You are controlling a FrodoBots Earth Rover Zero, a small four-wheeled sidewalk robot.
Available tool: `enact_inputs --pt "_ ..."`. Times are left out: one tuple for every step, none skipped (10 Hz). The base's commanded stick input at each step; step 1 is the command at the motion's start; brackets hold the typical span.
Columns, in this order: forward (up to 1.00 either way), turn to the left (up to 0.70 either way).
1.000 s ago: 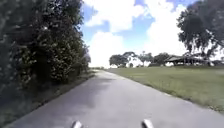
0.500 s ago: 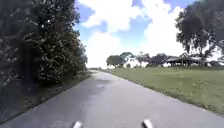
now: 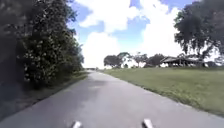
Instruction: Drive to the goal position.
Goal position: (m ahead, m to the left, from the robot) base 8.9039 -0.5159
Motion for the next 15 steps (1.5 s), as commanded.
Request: enact_inputs --pt "0.70 0.00" --pt "0.70 0.00" --pt "0.70 0.00" --pt "0.70 0.00" --pt "0.70 0.00" --pt "0.70 0.00" --pt "0.70 0.00" --pt "0.70 0.00" --pt "0.70 0.00" --pt "0.70 0.00" --pt "0.70 0.00" --pt "0.70 0.00" --pt "0.70 0.00" --pt "0.70 0.00" --pt "0.70 0.00"
